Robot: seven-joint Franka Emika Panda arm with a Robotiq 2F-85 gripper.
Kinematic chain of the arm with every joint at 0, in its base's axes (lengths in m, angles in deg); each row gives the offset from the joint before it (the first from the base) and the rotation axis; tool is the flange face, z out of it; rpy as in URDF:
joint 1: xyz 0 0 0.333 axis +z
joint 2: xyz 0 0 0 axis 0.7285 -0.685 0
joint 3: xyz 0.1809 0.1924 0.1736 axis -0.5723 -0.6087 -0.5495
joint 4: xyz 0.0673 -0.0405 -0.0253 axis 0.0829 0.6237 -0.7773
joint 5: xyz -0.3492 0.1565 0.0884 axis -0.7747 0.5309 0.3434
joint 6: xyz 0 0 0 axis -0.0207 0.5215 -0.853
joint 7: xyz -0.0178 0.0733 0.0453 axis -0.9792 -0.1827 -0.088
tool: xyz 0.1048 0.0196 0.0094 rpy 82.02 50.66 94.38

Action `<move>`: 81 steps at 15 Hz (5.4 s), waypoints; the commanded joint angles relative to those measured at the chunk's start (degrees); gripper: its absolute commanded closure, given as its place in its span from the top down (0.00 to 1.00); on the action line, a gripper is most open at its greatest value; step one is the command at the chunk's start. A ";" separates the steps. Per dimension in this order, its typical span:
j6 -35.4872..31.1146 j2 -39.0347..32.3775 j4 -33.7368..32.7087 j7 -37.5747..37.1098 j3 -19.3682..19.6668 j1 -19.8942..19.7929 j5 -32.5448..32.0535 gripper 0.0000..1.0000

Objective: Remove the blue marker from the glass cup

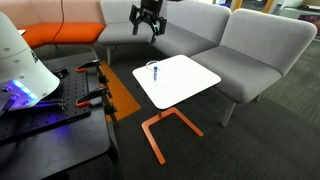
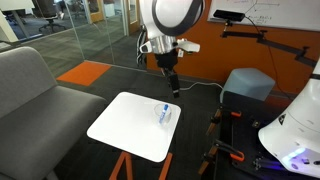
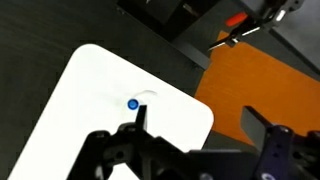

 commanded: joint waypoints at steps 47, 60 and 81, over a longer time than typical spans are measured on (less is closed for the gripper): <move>-3.38 -19.98 -12.44 -3.63 -4.00 -0.57 -18.74 0.34; -3.95 -21.92 -11.65 -3.37 -4.07 0.03 -20.85 0.54; -1.72 -28.89 -15.09 -4.19 -2.57 5.45 -36.93 0.43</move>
